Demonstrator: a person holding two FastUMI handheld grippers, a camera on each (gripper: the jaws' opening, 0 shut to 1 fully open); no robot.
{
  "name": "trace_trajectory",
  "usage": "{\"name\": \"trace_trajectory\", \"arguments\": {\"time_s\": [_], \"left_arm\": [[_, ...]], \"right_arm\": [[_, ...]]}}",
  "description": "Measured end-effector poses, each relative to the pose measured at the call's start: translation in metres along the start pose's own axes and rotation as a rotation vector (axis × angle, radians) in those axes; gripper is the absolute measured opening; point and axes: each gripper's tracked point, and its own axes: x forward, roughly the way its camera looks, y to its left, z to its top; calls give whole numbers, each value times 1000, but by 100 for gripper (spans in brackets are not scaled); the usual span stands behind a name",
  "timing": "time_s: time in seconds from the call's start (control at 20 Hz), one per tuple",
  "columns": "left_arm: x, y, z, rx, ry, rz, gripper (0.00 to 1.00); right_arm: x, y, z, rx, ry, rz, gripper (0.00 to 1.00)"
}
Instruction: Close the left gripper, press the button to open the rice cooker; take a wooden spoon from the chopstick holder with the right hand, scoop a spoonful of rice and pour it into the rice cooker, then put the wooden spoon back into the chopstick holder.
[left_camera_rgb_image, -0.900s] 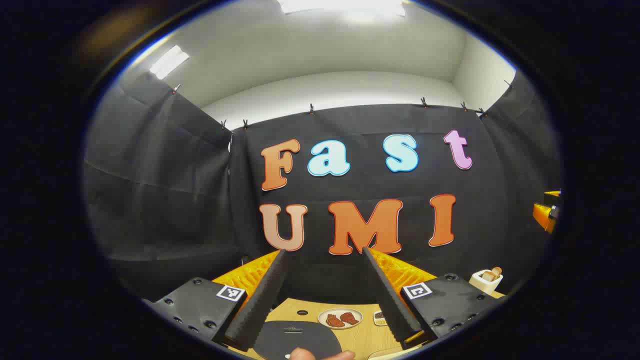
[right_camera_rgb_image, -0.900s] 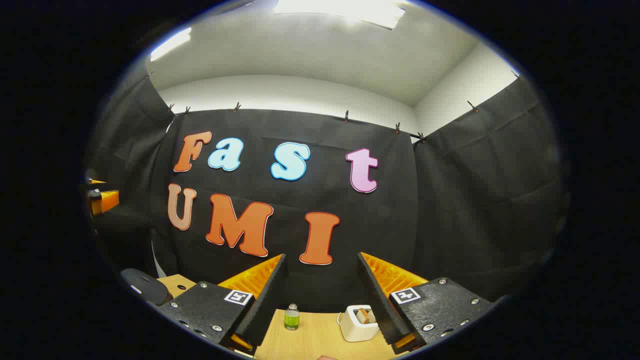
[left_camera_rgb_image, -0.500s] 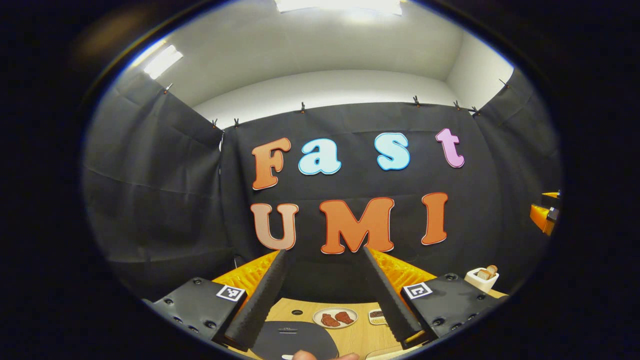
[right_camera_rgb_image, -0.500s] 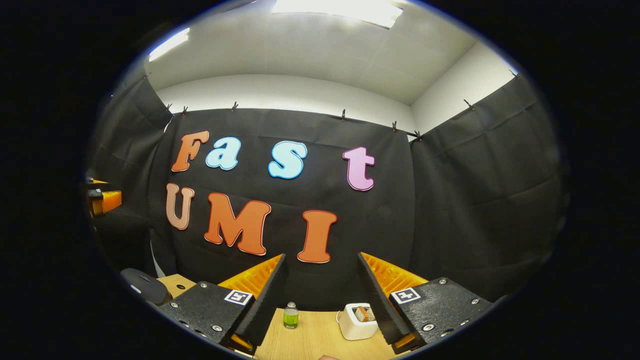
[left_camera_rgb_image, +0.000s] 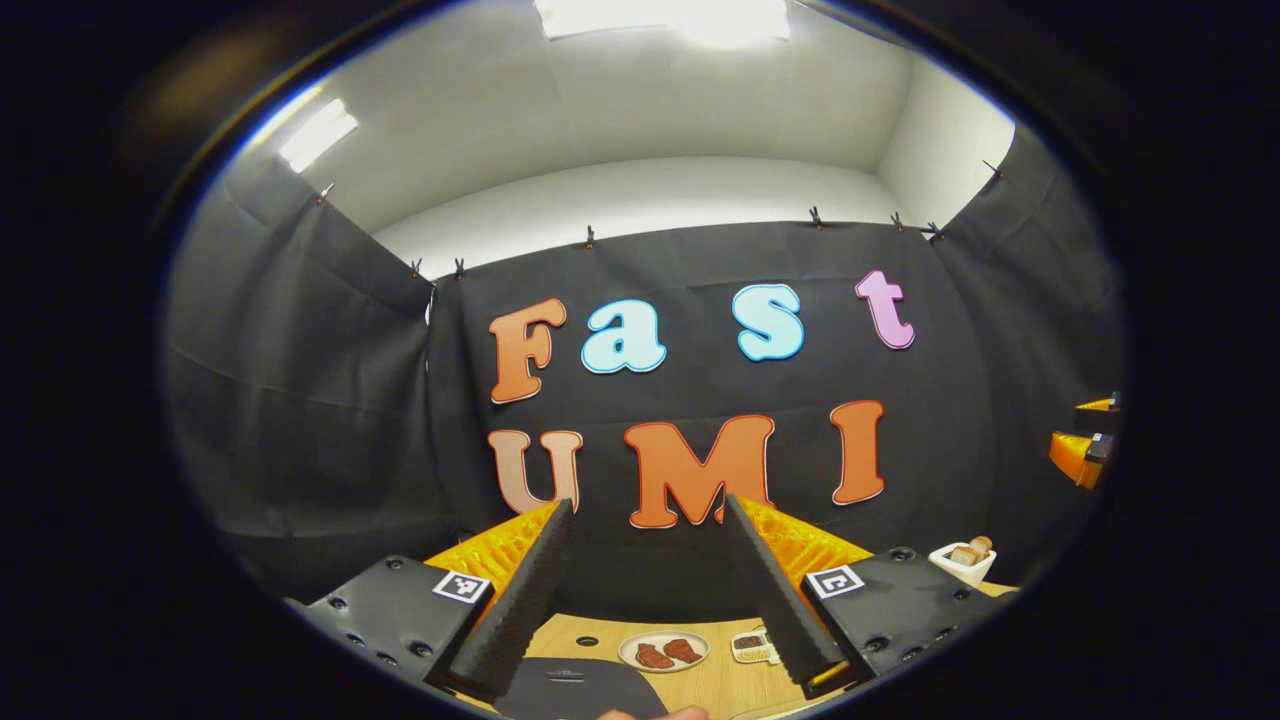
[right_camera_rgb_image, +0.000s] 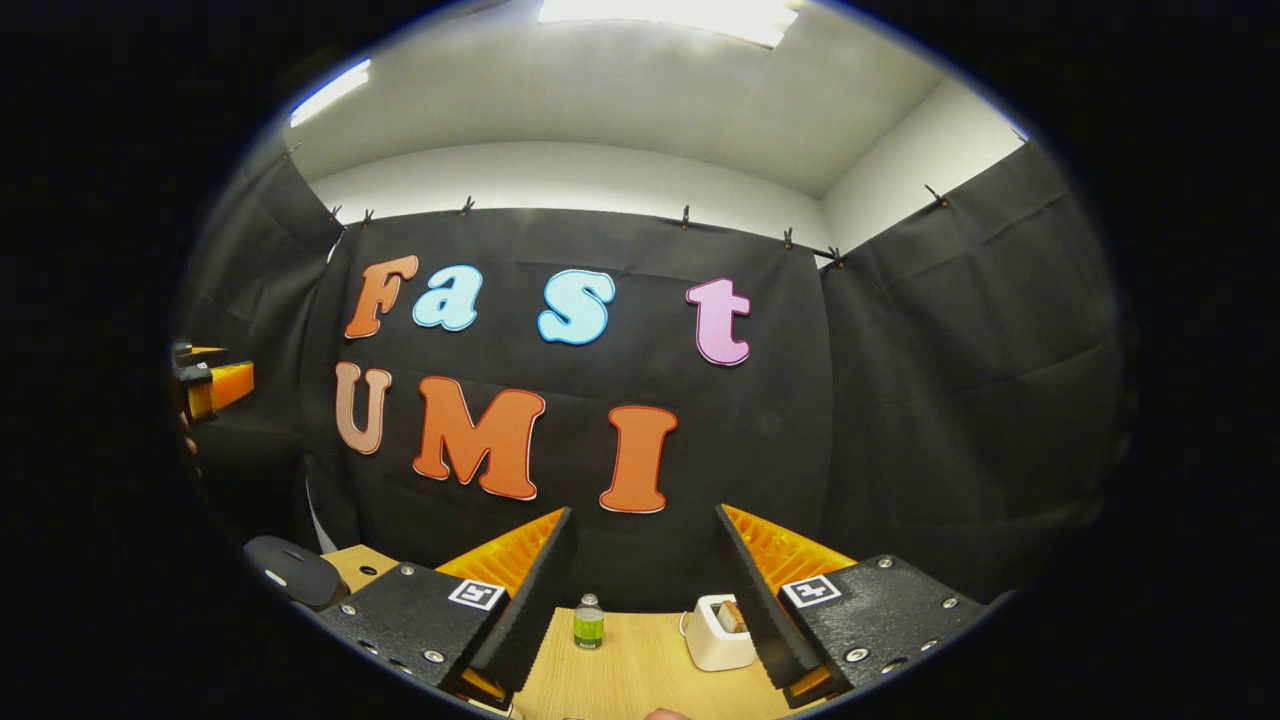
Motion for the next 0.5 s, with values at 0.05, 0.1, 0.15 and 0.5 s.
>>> {"name": "trace_trajectory", "arguments": {"time_s": [0.05,0.1,0.15,0.5], "left_arm": [[2,1,-4,1,13,4,100],[4,1,-7,-1,24,-1,99],[4,2,-8,-7,32,0,99],[8,-3,-40,7,153,-17,39]], "right_arm": [[1,-2,-2,-1,5,-5,86],[0,-4,-5,-3,11,-10,86],[1,-7,-7,-3,16,-14,86],[-1,-21,-18,-13,46,-34,86]]}}
